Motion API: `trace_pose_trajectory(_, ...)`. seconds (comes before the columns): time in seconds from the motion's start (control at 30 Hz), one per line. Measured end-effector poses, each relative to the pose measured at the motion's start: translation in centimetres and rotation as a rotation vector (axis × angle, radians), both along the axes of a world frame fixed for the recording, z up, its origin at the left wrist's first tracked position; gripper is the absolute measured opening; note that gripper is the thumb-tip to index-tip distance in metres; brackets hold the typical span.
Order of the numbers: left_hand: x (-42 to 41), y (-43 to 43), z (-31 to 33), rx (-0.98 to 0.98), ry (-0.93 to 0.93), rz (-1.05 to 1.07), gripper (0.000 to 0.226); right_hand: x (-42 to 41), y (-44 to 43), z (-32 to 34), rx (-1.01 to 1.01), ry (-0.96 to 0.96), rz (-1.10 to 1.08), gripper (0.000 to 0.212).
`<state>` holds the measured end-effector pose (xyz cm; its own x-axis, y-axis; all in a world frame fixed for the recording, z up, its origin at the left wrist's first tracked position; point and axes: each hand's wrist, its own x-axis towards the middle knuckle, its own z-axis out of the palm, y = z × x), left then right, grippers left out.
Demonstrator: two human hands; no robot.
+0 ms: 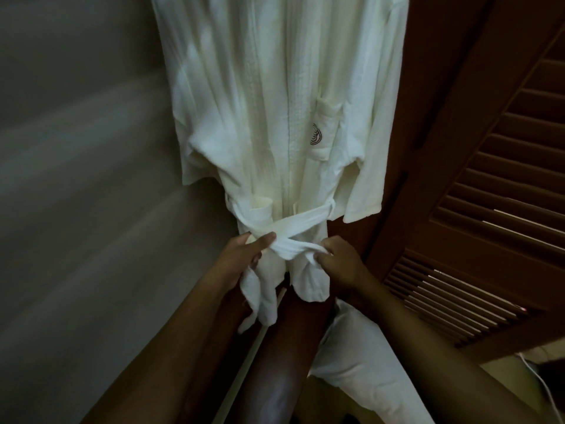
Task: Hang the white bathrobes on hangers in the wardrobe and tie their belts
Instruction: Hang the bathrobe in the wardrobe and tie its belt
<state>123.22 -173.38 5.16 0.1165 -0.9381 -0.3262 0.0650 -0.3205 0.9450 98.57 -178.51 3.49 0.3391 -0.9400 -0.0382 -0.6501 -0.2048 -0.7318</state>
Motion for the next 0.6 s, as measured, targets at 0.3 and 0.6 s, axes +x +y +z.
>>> trace_pose_trajectory(0.3,-0.9,-0.2,-1.3,0.125,0.299,-0.058,0.068,-0.1,0.2,4.5,0.371,-0.519,-0.003,0.037)
trace_pose_trajectory(0.6,-3.5,-2.4,0.4,0.056,0.377,-0.133,0.051,-2.6,2.8,-1.1,0.444,-0.168,0.046,0.011)
